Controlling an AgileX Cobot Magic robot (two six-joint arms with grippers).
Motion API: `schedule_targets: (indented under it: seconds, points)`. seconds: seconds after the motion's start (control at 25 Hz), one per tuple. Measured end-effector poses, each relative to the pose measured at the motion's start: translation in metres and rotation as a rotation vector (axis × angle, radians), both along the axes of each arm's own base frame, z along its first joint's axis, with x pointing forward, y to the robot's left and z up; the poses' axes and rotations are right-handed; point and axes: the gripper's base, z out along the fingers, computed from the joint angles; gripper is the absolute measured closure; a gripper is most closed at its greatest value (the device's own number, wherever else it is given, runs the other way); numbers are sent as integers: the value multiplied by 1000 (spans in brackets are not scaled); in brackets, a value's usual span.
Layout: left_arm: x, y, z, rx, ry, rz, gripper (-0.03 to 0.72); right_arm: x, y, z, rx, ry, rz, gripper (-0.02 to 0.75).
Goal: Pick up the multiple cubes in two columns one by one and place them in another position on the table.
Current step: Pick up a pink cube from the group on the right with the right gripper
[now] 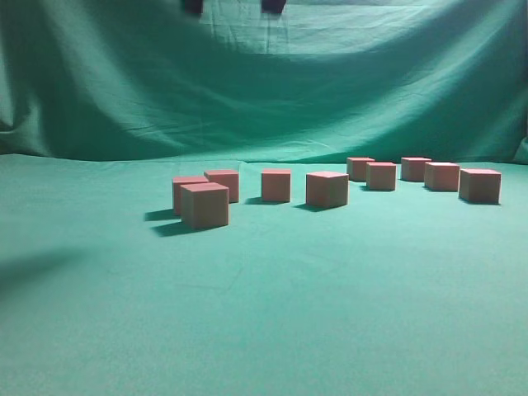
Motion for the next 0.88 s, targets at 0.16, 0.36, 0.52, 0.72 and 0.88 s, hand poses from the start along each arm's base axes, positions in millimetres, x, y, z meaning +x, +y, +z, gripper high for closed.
schedule_targets:
  seconds: [0.16, 0.36, 0.52, 0.72, 0.88]
  points:
    - [0, 0, 0, 0, 0, 0, 688, 6, -66, 40, 41, -65, -133, 162]
    - [0, 0, 0, 0, 0, 0, 688, 27, -158, 30, 6, -12, -382, 162]
    - [0, 0, 0, 0, 0, 0, 688, 38, -204, -11, 16, 126, -531, 162]
    - [0, 0, 0, 0, 0, 0, 688, 58, -223, -61, 82, 134, -599, 162]
    - [0, 0, 0, 0, 0, 0, 688, 78, -222, -92, 101, 118, -603, 162]
